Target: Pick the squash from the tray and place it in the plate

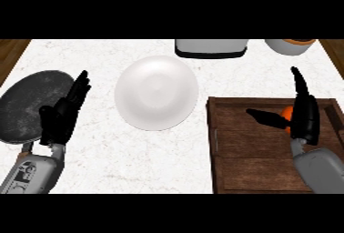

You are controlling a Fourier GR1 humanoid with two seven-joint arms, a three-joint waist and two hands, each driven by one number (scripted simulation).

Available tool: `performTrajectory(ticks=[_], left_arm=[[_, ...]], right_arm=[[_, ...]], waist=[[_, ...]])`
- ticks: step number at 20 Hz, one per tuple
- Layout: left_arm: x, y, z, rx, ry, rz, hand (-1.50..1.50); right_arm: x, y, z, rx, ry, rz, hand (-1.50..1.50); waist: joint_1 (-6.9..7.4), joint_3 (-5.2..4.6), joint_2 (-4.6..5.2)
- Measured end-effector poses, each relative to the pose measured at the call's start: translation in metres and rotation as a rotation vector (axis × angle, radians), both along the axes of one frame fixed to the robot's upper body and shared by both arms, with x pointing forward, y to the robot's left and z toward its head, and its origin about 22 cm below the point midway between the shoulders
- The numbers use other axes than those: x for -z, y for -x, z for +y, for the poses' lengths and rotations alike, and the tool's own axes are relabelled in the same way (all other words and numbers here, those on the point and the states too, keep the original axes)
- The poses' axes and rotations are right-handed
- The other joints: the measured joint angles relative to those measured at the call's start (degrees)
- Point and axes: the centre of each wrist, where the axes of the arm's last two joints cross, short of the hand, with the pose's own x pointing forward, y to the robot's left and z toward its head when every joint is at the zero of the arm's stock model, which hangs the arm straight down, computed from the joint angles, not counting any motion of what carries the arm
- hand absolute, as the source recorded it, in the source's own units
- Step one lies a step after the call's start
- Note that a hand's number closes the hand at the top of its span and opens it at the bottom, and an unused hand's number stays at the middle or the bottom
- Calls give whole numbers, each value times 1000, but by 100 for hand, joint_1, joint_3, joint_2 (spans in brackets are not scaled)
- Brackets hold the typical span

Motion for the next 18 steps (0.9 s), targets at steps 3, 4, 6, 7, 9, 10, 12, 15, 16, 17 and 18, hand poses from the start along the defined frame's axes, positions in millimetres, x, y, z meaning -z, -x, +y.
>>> performTrajectory(ticks=[3, 4, 6, 7, 9, 10, 12, 15, 16, 17, 18], left_arm=[[-2, -3, 2, -9, -1, 4, 0], [-2, 0, -2, -7, 2, 7, 0], [-1, -1, 0, -13, 1, 10, 0], [1, -2, -1, -12, -2, 10, 0], [2, -3, -2, -15, -7, 7, 0], [2, -1, -2, -15, -6, 4, 0], [-1, -5, -3, -15, -3, 7, 0], [-5, -8, -2, -9, 0, 2, 0], [-2, -9, -4, -7, -1, 5, 0], [-4, -9, -3, -3, 1, 8, 0], [-5, -10, -1, -2, 1, 6, 0]], right_arm=[[-32, 6, -7, 20, 77, -13, -150], [-44, 7, -9, 31, 98, 0, -150], [-65, 8, -15, 40, 146, 74, -150], [-75, 8, -16, 45, 161, 117, -150], [-90, 9, -20, 55, 192, 227, -150], [-95, 11, -23, 58, 202, 285, -150], [-111, 14, -23, 55, 205, 373, -150], [-130, 15, -26, 58, 218, 472, -150], [-132, 15, -24, 55, 217, 502, -150], [-136, 16, -26, 51, 217, 529, -150], [-137, 16, -29, 52, 213, 549, -150]], waist=[[-61, -1, -22], [-52, -2, -32], [-74, -7, -36], [-80, -8, -34], [-83, -12, -35], [-83, -11, -39], [-84, -7, -35], [-43, -1, -21], [-32, -1, -16], [-27, 0, -14], [-18, 2, -11]])
